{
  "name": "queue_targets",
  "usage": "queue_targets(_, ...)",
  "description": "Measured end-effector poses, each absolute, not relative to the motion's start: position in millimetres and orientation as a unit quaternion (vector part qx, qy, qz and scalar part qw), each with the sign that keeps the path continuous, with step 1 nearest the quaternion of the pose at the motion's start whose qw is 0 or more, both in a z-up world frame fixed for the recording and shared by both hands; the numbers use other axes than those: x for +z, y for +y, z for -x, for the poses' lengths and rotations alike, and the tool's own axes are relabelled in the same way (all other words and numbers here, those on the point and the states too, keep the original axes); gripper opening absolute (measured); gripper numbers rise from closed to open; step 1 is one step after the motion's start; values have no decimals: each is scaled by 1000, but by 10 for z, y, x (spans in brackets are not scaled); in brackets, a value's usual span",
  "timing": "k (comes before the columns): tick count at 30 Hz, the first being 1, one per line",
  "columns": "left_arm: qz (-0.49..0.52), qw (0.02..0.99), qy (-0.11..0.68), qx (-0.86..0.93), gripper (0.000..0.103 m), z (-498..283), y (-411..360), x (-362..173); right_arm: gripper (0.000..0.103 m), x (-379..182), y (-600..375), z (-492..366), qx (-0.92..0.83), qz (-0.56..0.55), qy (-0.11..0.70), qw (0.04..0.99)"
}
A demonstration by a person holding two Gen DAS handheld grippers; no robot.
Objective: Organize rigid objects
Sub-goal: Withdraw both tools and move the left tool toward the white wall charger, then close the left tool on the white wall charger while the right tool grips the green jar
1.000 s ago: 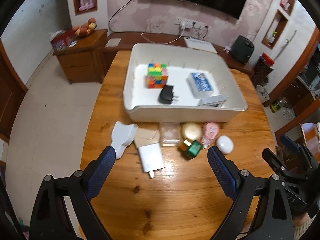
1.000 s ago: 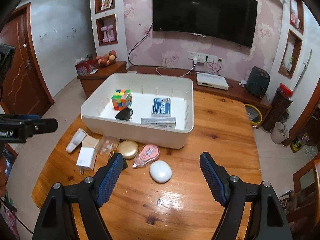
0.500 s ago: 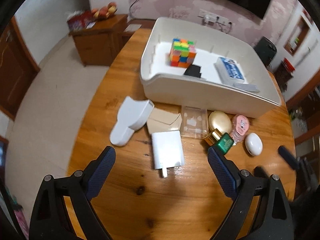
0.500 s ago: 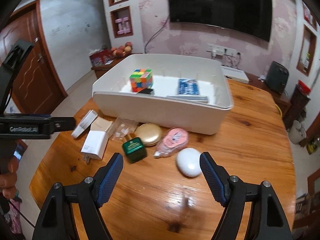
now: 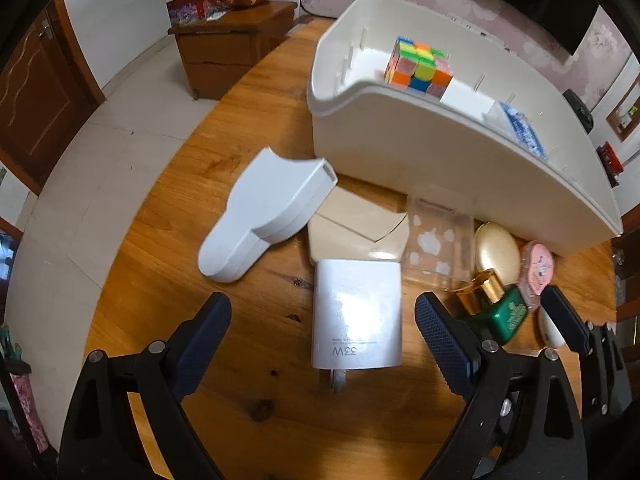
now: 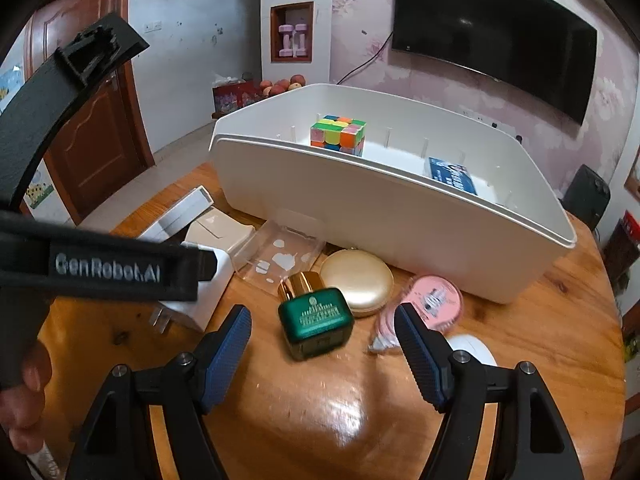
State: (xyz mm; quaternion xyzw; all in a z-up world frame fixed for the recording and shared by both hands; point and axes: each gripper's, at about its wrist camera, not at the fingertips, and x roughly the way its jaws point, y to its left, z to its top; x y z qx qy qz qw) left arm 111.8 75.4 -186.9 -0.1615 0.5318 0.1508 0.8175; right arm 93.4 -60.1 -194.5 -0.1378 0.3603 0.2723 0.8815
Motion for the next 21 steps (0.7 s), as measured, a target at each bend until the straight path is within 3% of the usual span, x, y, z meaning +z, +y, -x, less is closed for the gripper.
queue_targets(9,149,812,540,165,94,-1149,755,-2037,44,-2114,-553,-1081,290,123,380,870)
queue_targets(16,139,812,537,179,92,-1130,685,-2055,44,-2111,-615,-1071,290,94,388,870)
queue_targets(19,127,818,535,171,82,-1129,611,-2041,44,-2119,-630,-1013,286,93,389,871)
queue_targets(21,114,822,533,164,69,-1107,529,-2010,43,-2122,-629,-968,283,97,388,872)
